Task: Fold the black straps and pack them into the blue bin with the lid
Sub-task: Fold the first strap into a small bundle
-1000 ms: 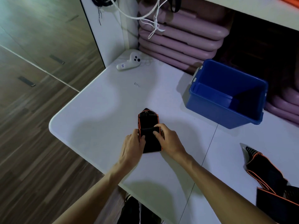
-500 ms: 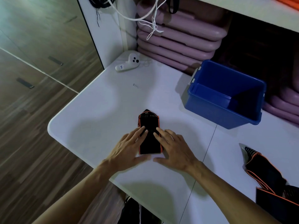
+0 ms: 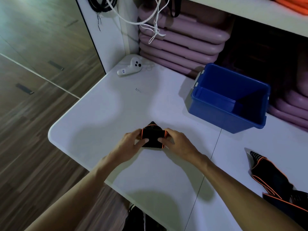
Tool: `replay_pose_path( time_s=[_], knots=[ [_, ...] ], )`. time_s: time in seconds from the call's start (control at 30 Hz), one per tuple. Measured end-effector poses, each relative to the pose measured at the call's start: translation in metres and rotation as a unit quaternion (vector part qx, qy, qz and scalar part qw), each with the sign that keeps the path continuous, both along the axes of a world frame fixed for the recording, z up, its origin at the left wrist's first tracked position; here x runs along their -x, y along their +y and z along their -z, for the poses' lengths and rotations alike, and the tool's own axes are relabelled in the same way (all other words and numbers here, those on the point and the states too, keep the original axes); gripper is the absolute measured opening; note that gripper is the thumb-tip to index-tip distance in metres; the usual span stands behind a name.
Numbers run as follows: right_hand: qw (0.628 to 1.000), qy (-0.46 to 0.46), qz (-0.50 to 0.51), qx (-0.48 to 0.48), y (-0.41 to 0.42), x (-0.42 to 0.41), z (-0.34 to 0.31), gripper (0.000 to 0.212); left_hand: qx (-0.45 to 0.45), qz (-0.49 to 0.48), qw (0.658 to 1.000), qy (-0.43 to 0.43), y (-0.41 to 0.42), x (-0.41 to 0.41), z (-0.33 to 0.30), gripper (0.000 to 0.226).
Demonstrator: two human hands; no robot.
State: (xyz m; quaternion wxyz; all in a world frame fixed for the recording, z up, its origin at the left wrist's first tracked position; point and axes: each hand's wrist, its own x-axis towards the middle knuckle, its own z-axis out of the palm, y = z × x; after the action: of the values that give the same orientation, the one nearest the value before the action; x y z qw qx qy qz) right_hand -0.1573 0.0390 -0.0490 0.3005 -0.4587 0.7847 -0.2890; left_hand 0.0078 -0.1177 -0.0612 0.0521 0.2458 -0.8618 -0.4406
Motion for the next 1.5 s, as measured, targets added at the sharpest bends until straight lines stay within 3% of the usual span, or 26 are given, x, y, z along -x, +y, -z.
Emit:
replay_pose_path(
  time_s=[0.13, 0.27, 0.37, 0.43, 0.57, 0.63, 0.73, 0.87, 1.0, 1.13, 1.37, 1.5],
  knots=[
    [0.997, -0.017, 0.075, 0.020, -0.013, 0.001, 0.007, 0.014, -0.052, -0.078, 0.993, -0.065, 0.001, 0.015, -0.003, 0.018],
    [0.987, -0.105, 0.120, 0.000, -0.019, 0.004, -0.001, 0.057, -0.068, -0.136, 0.986, -0.067, 0.002, 0.028, -0.003, 0.038],
    [0.982, -0.146, 0.113, -0.030, -0.023, 0.007, -0.006, 0.062, -0.187, -0.155, 0.967, -0.074, -0.004, 0.035, -0.007, 0.056],
    [0.983, -0.146, 0.110, -0.029, -0.021, 0.009, -0.010, 0.060, -0.221, -0.117, 0.965, -0.079, -0.008, 0.039, -0.011, 0.046],
    [0.986, -0.076, 0.134, 0.068, -0.004, 0.005, -0.017, 0.050, -0.070, -0.057, 0.996, 0.014, -0.001, 0.049, -0.018, 0.048],
    [0.981, 0.015, 0.146, 0.123, 0.011, -0.001, -0.017, 0.049, 0.017, -0.017, 0.995, 0.101, 0.014, 0.057, -0.019, 0.050],
    [0.971, 0.109, 0.170, 0.126, 0.038, -0.004, -0.004, 0.060, 0.096, 0.069, 0.984, 0.136, 0.043, 0.076, -0.020, 0.053],
    [0.977, 0.088, 0.178, 0.081, 0.070, -0.003, 0.013, 0.070, 0.127, 0.148, 0.975, 0.102, 0.067, 0.089, -0.002, 0.052],
    [0.975, 0.134, 0.160, 0.082, 0.080, -0.007, 0.020, 0.063, 0.150, 0.188, 0.967, 0.087, 0.062, 0.081, 0.018, 0.059],
    [0.961, 0.188, 0.194, 0.063, 0.074, -0.003, 0.022, 0.051, 0.153, 0.183, 0.968, 0.073, 0.061, 0.094, 0.014, 0.048],
    [0.953, 0.148, 0.263, 0.021, 0.068, 0.026, 0.024, 0.042, 0.150, 0.182, 0.967, 0.092, 0.066, 0.145, 0.011, 0.032],
    [0.950, 0.180, 0.252, 0.026, 0.068, 0.032, 0.018, 0.059, 0.157, 0.163, 0.968, 0.110, 0.060, 0.151, 0.011, 0.046]
  ],
)
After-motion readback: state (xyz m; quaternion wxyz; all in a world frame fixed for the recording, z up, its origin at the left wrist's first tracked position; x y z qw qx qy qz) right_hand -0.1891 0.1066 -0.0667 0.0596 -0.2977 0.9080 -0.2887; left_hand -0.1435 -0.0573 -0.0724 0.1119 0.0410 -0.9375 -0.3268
